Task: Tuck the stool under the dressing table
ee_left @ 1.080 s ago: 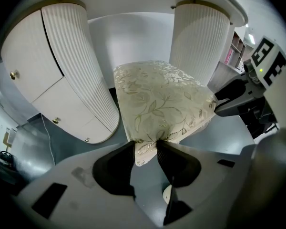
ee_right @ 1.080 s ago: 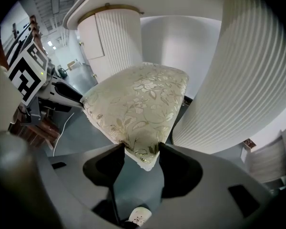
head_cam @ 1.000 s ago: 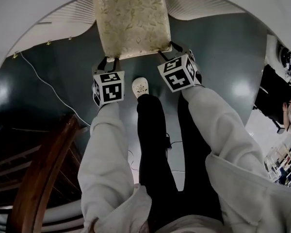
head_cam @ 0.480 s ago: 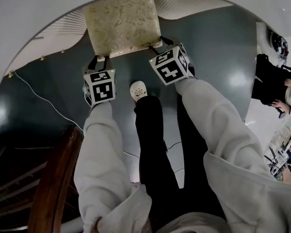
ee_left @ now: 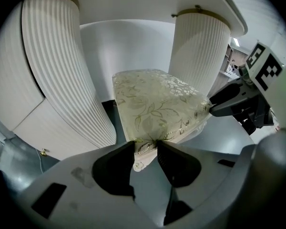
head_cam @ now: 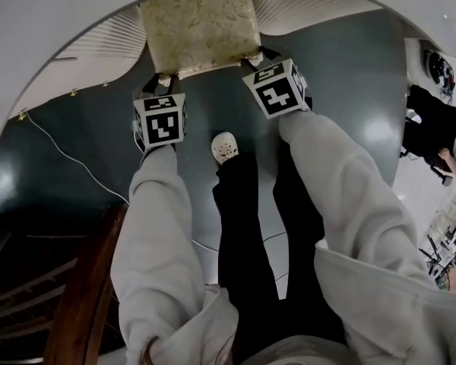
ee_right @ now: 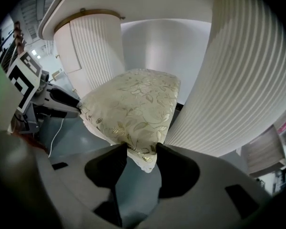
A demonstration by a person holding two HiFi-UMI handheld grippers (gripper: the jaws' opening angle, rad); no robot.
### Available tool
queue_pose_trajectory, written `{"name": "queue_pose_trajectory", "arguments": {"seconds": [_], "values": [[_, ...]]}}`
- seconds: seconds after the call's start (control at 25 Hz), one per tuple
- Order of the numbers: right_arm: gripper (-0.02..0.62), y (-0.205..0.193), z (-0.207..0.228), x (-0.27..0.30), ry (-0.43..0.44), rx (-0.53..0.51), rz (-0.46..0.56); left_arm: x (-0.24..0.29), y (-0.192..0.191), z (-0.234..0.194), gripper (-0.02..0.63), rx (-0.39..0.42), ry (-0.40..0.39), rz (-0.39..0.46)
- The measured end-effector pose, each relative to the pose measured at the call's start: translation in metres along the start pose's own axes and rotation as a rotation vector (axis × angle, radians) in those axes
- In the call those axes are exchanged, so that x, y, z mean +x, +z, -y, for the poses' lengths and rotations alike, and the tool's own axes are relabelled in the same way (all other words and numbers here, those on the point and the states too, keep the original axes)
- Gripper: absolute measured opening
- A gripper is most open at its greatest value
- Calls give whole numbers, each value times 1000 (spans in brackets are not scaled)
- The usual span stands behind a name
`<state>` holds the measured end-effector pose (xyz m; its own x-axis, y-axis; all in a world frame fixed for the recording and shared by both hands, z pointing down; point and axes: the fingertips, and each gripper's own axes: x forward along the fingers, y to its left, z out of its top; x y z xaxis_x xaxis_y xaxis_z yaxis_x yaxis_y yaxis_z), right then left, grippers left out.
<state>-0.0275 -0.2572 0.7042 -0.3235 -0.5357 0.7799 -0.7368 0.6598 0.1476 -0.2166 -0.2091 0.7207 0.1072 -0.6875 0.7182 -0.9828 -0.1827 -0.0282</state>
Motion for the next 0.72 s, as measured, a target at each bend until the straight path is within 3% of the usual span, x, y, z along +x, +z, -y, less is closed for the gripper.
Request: {"name": "queue_pose_trajectory", "arguments": {"seconds": [0.72], "values": [[242,46,28,18,-46,47,133,26,45,-22,153,13,58,90]]}}
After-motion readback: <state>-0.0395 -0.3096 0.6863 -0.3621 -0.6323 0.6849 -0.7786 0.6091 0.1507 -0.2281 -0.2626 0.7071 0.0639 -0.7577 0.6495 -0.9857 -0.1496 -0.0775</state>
